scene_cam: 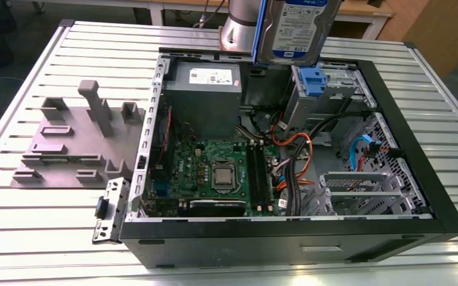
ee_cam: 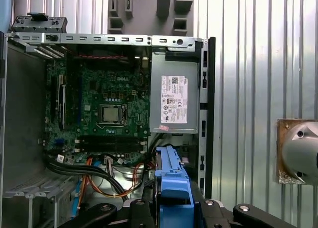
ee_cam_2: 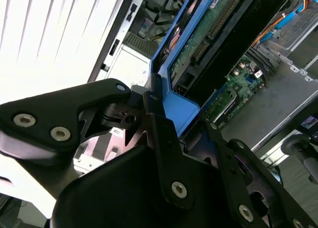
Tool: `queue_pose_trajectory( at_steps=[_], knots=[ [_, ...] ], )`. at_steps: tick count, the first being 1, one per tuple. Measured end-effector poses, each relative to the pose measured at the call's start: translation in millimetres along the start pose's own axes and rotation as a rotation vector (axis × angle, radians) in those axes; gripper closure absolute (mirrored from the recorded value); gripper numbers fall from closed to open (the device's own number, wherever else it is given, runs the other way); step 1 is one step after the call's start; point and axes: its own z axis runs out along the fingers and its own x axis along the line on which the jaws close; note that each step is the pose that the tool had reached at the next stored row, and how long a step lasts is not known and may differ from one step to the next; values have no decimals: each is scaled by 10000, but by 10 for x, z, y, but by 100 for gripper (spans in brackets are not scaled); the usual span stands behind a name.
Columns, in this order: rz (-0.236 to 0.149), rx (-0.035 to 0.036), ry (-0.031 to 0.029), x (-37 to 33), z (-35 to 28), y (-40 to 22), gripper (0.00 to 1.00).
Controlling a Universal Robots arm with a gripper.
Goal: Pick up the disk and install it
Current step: 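Pick up the disk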
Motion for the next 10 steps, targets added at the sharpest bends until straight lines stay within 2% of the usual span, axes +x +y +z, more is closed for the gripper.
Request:
queue_pose_trajectory(
  at_steps=[10],
  knots=[
    [-1, -1, 0, 39, -1, 17, 64]
  ],
)
